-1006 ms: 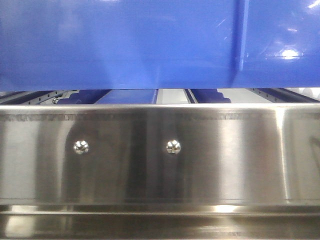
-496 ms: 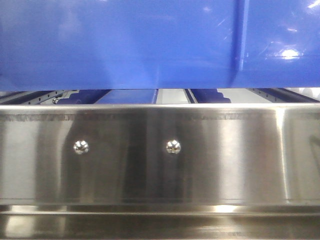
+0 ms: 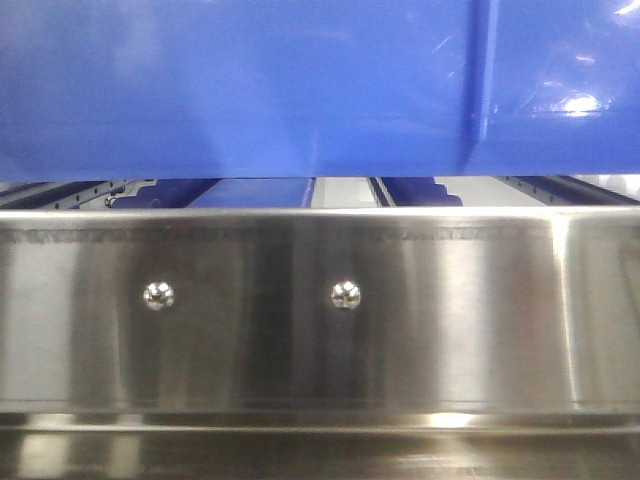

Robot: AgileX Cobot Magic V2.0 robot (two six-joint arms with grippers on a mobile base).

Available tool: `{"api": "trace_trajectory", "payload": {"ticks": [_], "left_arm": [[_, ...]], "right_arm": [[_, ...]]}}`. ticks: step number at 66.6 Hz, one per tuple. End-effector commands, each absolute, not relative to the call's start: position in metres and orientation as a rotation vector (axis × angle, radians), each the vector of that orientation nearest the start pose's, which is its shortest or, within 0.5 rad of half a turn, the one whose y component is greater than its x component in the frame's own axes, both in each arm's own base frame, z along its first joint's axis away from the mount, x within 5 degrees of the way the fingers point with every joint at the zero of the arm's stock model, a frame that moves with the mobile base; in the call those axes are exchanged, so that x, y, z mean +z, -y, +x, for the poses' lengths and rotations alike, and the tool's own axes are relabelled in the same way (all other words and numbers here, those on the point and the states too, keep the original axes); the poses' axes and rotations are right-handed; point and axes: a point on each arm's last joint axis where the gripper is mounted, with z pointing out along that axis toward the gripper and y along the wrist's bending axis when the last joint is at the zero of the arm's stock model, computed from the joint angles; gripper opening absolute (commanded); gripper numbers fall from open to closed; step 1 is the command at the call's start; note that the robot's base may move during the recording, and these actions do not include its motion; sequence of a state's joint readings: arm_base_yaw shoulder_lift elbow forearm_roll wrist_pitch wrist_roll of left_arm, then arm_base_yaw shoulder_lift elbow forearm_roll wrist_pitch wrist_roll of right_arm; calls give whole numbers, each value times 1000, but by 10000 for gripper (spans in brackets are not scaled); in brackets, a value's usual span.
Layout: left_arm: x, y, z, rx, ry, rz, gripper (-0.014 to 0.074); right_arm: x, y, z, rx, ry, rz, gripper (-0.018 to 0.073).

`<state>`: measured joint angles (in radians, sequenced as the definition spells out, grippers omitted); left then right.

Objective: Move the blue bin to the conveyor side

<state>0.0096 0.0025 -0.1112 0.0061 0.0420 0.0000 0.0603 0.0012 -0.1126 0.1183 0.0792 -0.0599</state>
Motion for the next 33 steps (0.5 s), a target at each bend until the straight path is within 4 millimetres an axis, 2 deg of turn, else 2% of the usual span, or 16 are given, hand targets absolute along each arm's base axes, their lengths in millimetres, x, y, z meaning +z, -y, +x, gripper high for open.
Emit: {"api": "trace_trajectory", "payload": {"ticks": [1,5,9,21,26,33], "left_arm": [[278,-1,37,47,-1412,20,43],[303,-2,30,71,-1417,29,102],[322,-2,25,78,-1434,28,162],[369,-3,22,93,-1550,31,337],[383,-3,28,94,-1601,30,392],[399,-2,36,66,-1616,47,478]], "right_arm": [[274,-4,39,111,-1426,-22,-85],[293,-4,31,115,-1399,-27,-63],[314,-4,20,117,-1350,-31,29],[365,-4,14,120,-1288,-33,442],[380,-4,19,120,-1301,-35,571],[391,-5,33,119,-1351,-38,555]]}}
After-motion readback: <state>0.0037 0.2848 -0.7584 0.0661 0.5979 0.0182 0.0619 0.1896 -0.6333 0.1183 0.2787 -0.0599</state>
